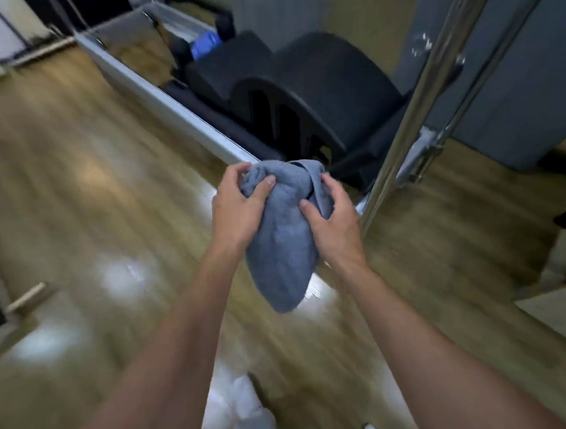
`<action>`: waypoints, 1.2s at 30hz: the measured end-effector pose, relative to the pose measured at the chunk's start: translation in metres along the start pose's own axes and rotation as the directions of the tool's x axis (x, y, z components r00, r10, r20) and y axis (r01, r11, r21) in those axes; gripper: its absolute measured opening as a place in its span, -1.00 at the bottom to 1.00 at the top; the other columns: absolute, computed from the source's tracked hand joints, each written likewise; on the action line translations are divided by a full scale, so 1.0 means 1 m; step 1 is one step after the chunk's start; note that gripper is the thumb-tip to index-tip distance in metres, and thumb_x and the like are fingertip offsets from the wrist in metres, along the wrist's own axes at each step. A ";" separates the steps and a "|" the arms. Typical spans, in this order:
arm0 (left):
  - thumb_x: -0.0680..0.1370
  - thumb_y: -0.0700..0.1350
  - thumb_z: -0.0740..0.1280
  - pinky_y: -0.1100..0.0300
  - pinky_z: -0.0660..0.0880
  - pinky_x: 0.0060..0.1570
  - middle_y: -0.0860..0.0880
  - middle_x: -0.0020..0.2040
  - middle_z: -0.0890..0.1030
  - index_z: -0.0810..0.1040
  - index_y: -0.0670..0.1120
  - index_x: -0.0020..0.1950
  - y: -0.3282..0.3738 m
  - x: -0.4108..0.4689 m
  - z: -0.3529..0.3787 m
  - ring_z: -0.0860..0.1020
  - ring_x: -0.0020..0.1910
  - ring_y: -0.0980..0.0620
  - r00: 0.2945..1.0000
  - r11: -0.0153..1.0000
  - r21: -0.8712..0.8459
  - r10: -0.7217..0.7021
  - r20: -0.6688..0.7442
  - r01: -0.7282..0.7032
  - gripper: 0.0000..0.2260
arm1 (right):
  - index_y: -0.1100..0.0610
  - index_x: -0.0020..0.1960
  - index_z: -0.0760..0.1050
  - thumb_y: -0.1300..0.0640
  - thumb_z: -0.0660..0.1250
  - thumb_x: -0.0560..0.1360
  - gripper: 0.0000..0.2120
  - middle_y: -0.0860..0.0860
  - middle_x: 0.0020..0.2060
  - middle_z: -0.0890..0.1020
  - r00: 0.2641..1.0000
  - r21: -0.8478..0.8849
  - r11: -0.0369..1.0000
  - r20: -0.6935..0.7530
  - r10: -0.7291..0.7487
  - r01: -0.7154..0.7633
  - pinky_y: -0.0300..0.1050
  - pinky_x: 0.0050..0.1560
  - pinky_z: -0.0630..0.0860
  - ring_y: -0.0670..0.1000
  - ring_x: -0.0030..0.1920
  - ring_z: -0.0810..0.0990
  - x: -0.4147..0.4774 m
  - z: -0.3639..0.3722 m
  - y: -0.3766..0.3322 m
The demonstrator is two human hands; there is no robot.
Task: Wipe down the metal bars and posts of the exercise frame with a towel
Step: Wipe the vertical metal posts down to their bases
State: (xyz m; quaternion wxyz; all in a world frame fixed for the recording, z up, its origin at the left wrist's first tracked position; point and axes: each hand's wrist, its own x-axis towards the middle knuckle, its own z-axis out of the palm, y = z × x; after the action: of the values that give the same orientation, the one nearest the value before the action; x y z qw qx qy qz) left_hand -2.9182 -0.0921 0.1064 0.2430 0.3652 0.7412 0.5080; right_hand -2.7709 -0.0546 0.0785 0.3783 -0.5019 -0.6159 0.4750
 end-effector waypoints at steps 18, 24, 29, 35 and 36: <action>0.36 0.22 0.39 -0.03 0.57 0.12 0.08 0.03 0.67 0.62 0.07 0.15 0.250 0.098 -0.324 0.62 0.06 0.09 0.897 0.914 -0.015 0.394 -0.200 -0.404 -0.58 | -0.11 0.33 0.47 0.10 0.33 0.48 -0.57 -0.19 0.15 0.60 0.826 -0.063 0.824 0.086 -0.557 0.563 -0.28 0.23 0.45 -0.19 0.16 0.53 0.041 0.103 -0.414; 0.44 0.12 0.39 -0.04 0.56 0.15 0.08 0.04 0.67 0.62 0.09 0.16 0.275 0.165 -0.396 0.63 0.06 0.08 0.848 0.892 -0.043 0.413 -0.331 -0.451 -0.69 | -0.11 0.35 0.43 0.05 0.34 0.54 -0.61 -0.28 -0.21 0.48 0.760 0.003 0.772 0.175 -0.627 0.636 -0.30 -0.01 0.39 -0.21 -0.12 0.48 0.090 0.168 -0.482; 0.55 0.03 0.34 -0.06 0.54 0.18 0.09 0.07 0.66 0.59 0.15 0.15 0.282 0.248 -0.440 0.61 0.10 0.05 0.798 0.870 0.003 0.454 -0.396 -0.493 -0.81 | -0.11 0.33 0.43 0.06 0.33 0.54 -0.64 -0.22 -0.16 0.56 0.688 0.108 0.716 0.210 -0.695 0.690 -0.10 0.05 0.48 -0.13 -0.04 0.57 0.166 0.237 -0.525; 0.61 -0.04 0.27 -0.03 0.50 0.24 0.08 0.13 0.61 0.53 0.16 0.18 0.294 0.346 -0.497 0.56 0.15 0.05 0.718 0.868 0.114 0.468 -0.514 -0.484 -0.83 | -0.17 0.44 0.31 -0.09 0.38 0.49 -0.45 -0.16 0.27 0.52 0.545 0.105 0.587 0.270 -0.794 0.803 -0.14 0.30 0.41 -0.14 0.26 0.47 0.236 0.327 -0.585; 0.62 -0.04 0.26 -0.02 0.49 0.25 0.08 0.14 0.60 0.51 0.16 0.19 0.295 0.361 -0.507 0.55 0.16 0.05 0.698 0.862 0.151 0.484 -0.527 -0.484 -0.82 | -0.17 0.45 0.28 -0.11 0.41 0.46 -0.39 -0.15 0.33 0.48 0.515 0.090 0.558 0.287 -0.808 0.825 -0.12 0.33 0.39 -0.12 0.30 0.45 0.246 0.346 -0.595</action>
State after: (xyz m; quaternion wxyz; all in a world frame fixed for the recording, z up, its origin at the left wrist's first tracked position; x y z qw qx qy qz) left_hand -3.4242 -0.0356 0.5708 -0.1217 0.3860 0.6569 0.6362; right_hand -3.3024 0.0882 0.5590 0.4452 -0.0875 -0.8416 0.2930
